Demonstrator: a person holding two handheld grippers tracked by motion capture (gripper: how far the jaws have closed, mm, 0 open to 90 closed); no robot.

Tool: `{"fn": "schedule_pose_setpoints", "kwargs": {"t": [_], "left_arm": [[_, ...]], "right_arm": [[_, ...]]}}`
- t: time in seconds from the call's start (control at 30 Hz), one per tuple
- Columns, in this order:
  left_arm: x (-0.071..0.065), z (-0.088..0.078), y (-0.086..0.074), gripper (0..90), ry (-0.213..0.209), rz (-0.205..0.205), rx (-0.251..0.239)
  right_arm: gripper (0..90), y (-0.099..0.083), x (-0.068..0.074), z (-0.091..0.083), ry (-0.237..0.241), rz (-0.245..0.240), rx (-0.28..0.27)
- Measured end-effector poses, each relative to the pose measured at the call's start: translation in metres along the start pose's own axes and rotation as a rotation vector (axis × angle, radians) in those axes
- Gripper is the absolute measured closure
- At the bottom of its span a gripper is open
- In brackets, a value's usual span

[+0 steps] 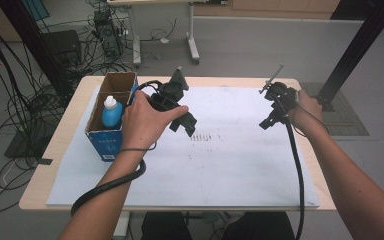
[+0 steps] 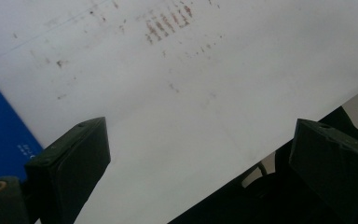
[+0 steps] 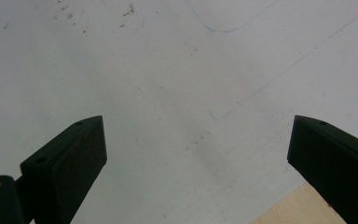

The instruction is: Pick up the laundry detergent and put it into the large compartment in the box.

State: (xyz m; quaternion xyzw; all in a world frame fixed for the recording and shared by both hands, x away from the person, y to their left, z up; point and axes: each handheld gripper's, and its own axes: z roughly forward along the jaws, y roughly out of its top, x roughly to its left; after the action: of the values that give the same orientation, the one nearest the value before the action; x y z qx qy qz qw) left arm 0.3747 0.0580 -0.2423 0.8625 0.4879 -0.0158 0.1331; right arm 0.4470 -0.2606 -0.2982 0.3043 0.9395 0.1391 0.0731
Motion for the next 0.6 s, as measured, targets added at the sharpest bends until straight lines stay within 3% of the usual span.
{"fn": "schedule_pose_setpoints", "kwargs": {"t": [0.3, 0.6], "left_arm": [[-0.002, 0.035, 0.006, 5.4, -0.026, 0.021, 0.024], [-0.006, 0.053, 0.006, 5.4, -0.042, 0.034, 0.034]], "right_arm": [[4.2, 0.000, 0.000, -0.003, -0.001, -0.006, 0.002], [4.2, -0.002, -0.003, -0.004, -0.013, 0.002, 0.010]]}}
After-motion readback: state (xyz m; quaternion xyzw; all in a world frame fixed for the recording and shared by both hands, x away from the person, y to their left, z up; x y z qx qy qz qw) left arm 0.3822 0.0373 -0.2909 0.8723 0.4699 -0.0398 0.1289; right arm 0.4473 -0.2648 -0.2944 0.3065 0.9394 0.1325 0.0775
